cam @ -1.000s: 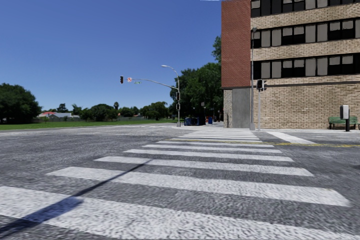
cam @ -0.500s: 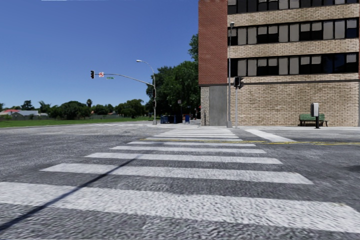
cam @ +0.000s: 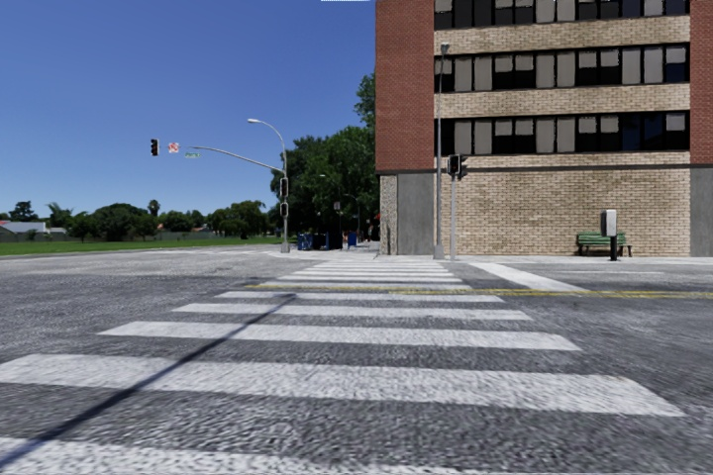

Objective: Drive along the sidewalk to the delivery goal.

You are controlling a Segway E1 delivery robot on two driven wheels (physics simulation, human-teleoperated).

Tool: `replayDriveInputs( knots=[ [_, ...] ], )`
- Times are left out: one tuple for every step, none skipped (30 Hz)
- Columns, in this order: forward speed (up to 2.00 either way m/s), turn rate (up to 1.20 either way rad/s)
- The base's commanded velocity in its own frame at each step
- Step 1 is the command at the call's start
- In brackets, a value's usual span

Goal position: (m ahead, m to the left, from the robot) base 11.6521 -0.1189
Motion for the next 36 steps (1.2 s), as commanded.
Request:
replayDriveInputs(
  knots=[
    [1.28,-0.15],
    [1.28,-0.11],
    [1.28,-0.11],
    [1.28,-0.08],
    [1.28,-0.05],
    [1.28,-0.05],
    [1.28,-0.05],
    [1.31,-0.05],
    [2.0,-0.05],
    [2.0,-0.05],
    [2.0,-0.05],
    [2.0,-0.05],
    [2.0,-0.05],
    [2.0,-0.05],
    [2.0,-0.05],
    [2.0,-0.1],
    [2.0,-0.2],
    [2.0,-0.2],
    [2.0,-0.31],
    [2.0,-0.35],
    [2.0,-0.36],
    [2.0,-0.36],
    [2.0,-0.36],
    [2.0,-0.36],
    [2.0,-0.36],
    [2.0,-0.36],
    [2.0,-0.36],
    [2.0,-0.36],
    [2.0,-0.36],
    [2.0,-0.36],
    [2.0,-0.36],
    [2.0,-0.36],
    [2.0,-0.36],
    [2.0,-0.11],
    [2.0,0.0],
    [2.0,0.0]
  ],
)
